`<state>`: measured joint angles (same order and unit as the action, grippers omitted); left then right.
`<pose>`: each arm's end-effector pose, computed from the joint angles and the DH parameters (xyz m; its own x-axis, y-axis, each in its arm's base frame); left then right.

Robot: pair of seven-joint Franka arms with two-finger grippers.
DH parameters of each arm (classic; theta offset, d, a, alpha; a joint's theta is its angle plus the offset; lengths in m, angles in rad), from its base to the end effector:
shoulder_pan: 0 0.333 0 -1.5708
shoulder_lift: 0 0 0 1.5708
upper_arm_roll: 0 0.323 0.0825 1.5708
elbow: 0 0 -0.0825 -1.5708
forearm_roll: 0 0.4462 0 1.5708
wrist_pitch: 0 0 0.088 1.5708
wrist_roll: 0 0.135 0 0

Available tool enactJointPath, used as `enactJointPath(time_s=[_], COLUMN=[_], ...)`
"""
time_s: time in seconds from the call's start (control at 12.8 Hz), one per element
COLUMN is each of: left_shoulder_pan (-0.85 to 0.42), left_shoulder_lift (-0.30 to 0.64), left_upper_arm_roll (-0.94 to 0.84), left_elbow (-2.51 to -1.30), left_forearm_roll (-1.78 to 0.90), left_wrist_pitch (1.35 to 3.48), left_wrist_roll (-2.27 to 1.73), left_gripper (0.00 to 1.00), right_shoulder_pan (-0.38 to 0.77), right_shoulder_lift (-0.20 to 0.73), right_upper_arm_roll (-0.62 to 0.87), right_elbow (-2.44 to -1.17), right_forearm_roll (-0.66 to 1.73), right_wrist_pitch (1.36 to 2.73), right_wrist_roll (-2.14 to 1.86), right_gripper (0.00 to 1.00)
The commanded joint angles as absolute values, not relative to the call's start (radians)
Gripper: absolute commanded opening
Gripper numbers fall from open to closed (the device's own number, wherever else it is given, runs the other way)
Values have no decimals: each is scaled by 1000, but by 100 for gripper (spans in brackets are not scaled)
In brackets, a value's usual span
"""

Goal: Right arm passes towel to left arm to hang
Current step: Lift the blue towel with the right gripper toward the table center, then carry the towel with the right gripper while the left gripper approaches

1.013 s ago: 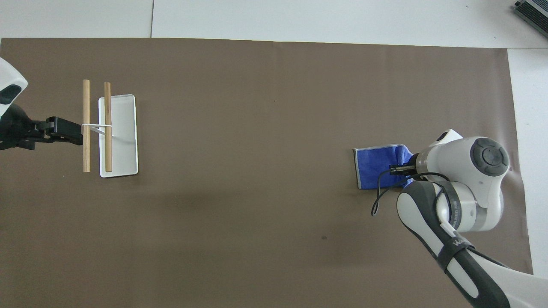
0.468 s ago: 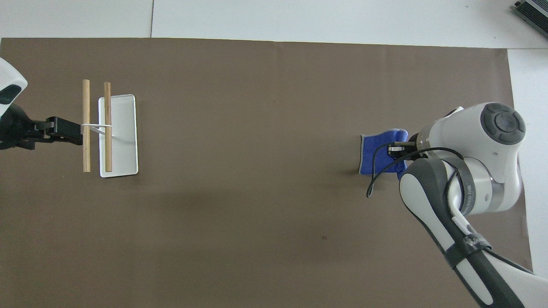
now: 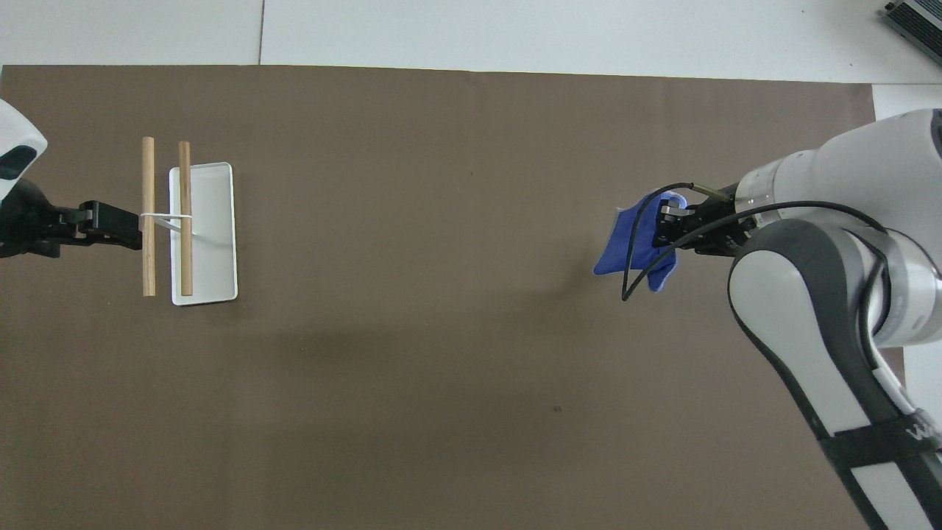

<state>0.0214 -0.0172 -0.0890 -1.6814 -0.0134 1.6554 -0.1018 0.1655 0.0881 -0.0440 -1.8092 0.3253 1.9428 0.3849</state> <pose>0.6142 -0.0436 0.5621 0.9993 0.0353 -0.0100 0.0355 -0.9993 0.0108 0.6468 0.1098 0.4563 0.9315 -0.3533 -0.0864 -0.3629 -0.8863 -0.2877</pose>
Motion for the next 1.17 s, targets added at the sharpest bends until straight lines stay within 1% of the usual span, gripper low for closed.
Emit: enactJointPath(time_s=[0.0, 0.31, 0.55, 0.86, 1.09], left_shoulder_pan=[29, 29, 29, 20, -24], left_shoulder_lift=[-48, -48, -48, -46, -57], left_upper_arm_roll=[-89, -89, -90, -94, -109], left_elbow=[-1715, -1713, -1713, -1709, -1717], left_forearm_roll=[-25, -25, -25, -29, -31], left_wrist_pitch=[1664, 1664, 1664, 1677, 1683], left_wrist_roll=[-89, -89, -90, -98, -231], left_gripper=[100, 100, 100, 100, 100], right_shoulder_pan=[158, 160, 161, 245, 348], right_shoulder_lift=[97, 97, 95, 101, 120], right_upper_arm_roll=[-41, -41, -8, 0, 0], right_elbow=[-1747, -1743, -1762, -1808, -1822], right_forearm_roll=[480, 720, 854, 1046, 1078], right_wrist_pitch=[1914, 1940, 2011, 2204, 2370], right_wrist_roll=[497, 665, 788, 899, 963], right_gripper=[0, 0, 0, 0, 0])
